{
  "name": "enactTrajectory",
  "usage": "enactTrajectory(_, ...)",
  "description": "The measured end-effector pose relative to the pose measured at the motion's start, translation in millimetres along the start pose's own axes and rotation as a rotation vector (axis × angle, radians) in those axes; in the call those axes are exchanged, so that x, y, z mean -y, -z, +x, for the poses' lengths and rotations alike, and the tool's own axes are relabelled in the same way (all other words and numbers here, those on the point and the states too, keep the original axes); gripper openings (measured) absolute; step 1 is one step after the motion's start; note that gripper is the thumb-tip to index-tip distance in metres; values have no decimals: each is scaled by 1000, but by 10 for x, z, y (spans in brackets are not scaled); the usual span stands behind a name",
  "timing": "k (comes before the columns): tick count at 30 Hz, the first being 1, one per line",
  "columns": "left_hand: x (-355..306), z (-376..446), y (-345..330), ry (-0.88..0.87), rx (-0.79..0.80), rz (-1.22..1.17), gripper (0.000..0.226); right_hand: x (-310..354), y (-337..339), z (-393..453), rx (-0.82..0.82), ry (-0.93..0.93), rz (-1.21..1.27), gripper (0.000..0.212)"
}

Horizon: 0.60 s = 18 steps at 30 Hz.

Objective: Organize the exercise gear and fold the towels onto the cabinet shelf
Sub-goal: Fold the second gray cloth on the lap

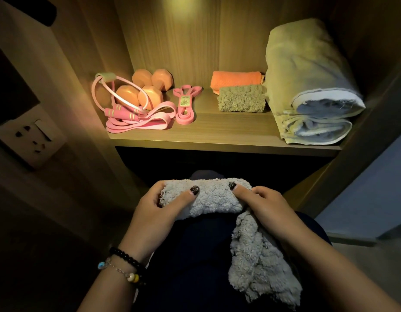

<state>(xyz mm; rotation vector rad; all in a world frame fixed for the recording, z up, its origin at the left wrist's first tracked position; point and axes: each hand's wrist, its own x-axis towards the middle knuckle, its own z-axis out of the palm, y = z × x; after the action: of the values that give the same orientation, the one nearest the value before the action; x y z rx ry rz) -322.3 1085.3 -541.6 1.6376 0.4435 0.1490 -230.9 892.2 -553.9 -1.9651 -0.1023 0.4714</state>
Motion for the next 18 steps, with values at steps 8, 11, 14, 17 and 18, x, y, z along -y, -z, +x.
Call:
enactTrajectory(8, -139, 120, -157, -56, -62, -190, 21, -4, 1, 22, -4, 44, 305, 35)
enactTrajectory(11, -253, 268, -246, -86, -80, -146, 17, 22, 81, 122, -117, 62, 305, 31)
enactTrajectory(14, -369, 520, -369, -90, -73, -110, 26, 85, 186, 261, -212, 73, 270, 54)
enactTrajectory(17, -457, 848, -521, -167, -85, 53, 31, 164, 329, 479, -287, 81, 278, 36)
enactTrajectory(18, -485, 954, -584, -177, -89, 95, 33, 182, 372, 569, -308, 90, 286, 29)
